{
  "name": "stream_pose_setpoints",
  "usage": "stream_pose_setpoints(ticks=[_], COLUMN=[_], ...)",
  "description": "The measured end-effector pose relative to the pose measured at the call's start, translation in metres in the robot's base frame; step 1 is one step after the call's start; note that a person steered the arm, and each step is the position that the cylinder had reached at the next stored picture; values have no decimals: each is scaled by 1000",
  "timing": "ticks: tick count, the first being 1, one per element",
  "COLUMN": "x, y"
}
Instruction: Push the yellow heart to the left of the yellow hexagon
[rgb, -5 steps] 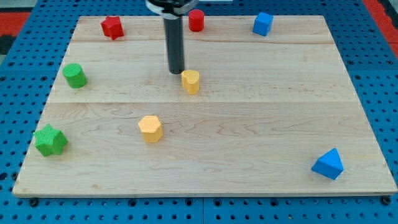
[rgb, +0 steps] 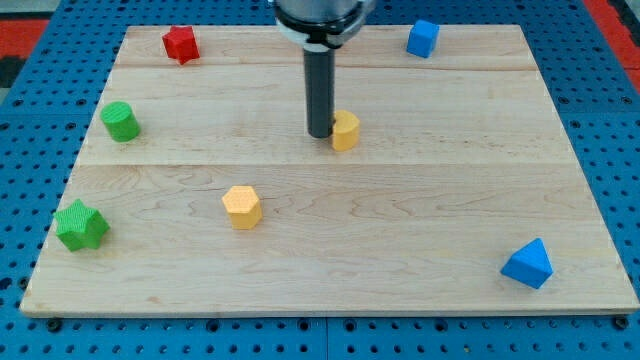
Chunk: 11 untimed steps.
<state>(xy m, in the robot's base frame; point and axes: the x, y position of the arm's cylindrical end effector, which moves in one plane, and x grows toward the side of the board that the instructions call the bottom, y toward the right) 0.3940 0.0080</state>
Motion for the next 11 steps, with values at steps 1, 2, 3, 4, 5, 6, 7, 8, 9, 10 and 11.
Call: stream_pose_setpoints(ticks=[1,2,3,4,5,6,7,8,9,10,11], x=[0,1,5,9,11,16,41,41,45,98,133], y=[24,43,67,86,110,143,130,9,-111,-146,-98])
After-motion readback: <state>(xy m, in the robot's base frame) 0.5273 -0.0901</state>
